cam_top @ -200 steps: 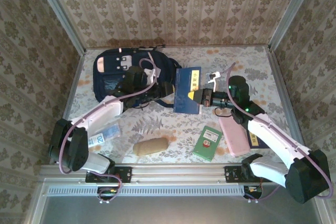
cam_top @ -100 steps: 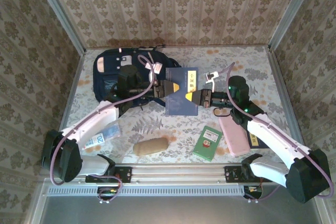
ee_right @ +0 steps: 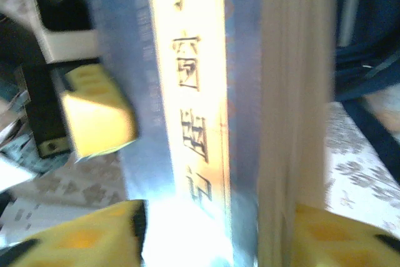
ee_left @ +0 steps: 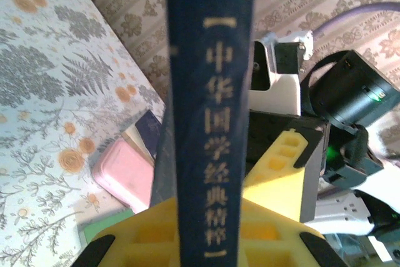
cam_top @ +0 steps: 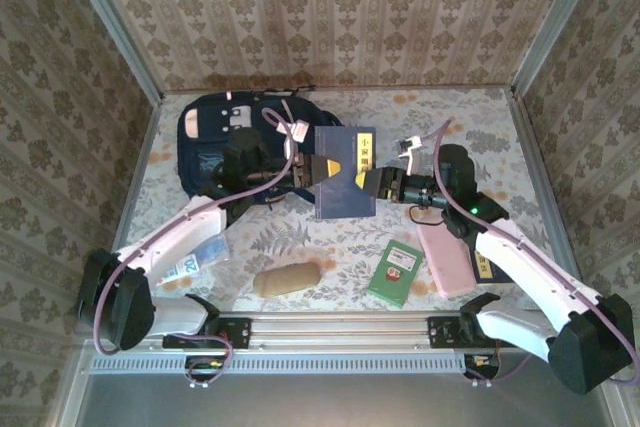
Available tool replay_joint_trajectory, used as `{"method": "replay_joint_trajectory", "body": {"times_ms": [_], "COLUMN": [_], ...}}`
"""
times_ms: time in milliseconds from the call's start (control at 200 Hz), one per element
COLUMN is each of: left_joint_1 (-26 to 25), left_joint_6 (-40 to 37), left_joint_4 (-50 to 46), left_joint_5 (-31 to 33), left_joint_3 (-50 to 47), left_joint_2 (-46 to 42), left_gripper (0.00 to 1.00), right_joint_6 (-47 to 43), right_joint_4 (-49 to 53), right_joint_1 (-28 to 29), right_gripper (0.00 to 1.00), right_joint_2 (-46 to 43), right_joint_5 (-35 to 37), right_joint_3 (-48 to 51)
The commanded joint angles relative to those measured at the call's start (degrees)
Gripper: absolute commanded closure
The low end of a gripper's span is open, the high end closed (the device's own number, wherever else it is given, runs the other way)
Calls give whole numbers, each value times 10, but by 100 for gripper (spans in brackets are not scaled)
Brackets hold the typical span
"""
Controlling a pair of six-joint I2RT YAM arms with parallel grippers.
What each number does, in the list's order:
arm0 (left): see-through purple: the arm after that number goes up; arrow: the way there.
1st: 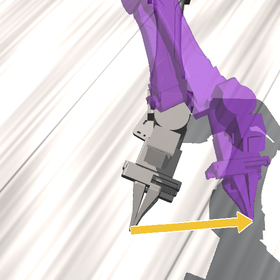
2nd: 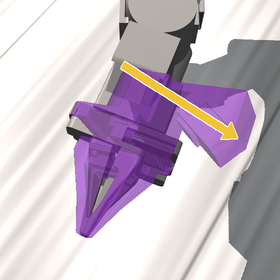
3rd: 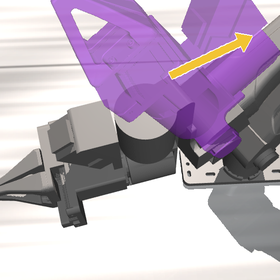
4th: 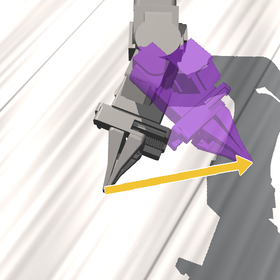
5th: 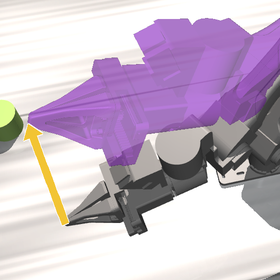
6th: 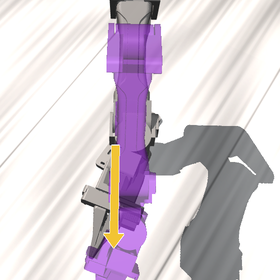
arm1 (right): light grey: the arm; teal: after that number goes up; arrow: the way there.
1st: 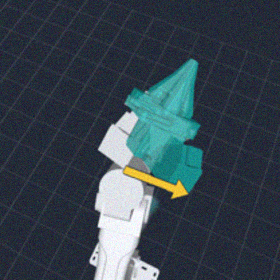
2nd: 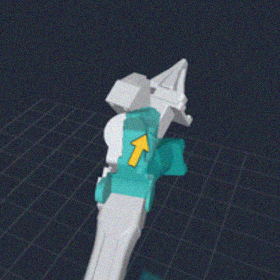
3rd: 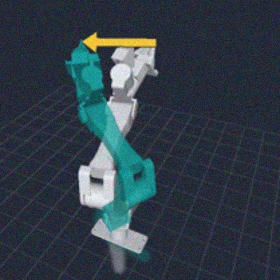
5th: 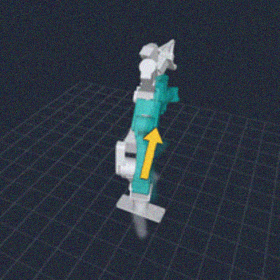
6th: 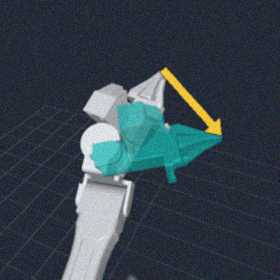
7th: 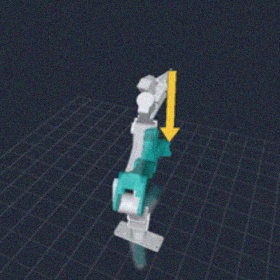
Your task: Pack books, pencil case, and school supplies into a backpack
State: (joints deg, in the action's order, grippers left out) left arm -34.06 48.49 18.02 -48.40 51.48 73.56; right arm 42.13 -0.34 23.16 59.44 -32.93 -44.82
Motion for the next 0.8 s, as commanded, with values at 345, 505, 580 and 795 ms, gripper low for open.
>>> {"method": "replay_joint_trajectory", "body": {"times_ms": [345, 505, 580, 795], "left_joint_1": [-35, -54, -64, -85], "left_joint_6": [205, 268, 293, 323], "left_joint_4": [268, 330, 350, 369], "left_joint_5": [379, 417, 436, 465], "left_joint_3": [-103, -97, -97, -103], "left_joint_2": [-75, -34, -19, 6], "left_gripper": [100, 100, 100, 100], "right_joint_6": [296, 347, 374, 400], "right_joint_4": [-144, -229, -287, -417], "right_joint_1": [33, 94, 112, 127], "right_gripper": [0, 0, 0, 2], "right_joint_2": [-53, -27, -13, 27], "right_joint_5": [127, 175, 203, 262], "right_joint_3": [63, 68, 82, 106]}}
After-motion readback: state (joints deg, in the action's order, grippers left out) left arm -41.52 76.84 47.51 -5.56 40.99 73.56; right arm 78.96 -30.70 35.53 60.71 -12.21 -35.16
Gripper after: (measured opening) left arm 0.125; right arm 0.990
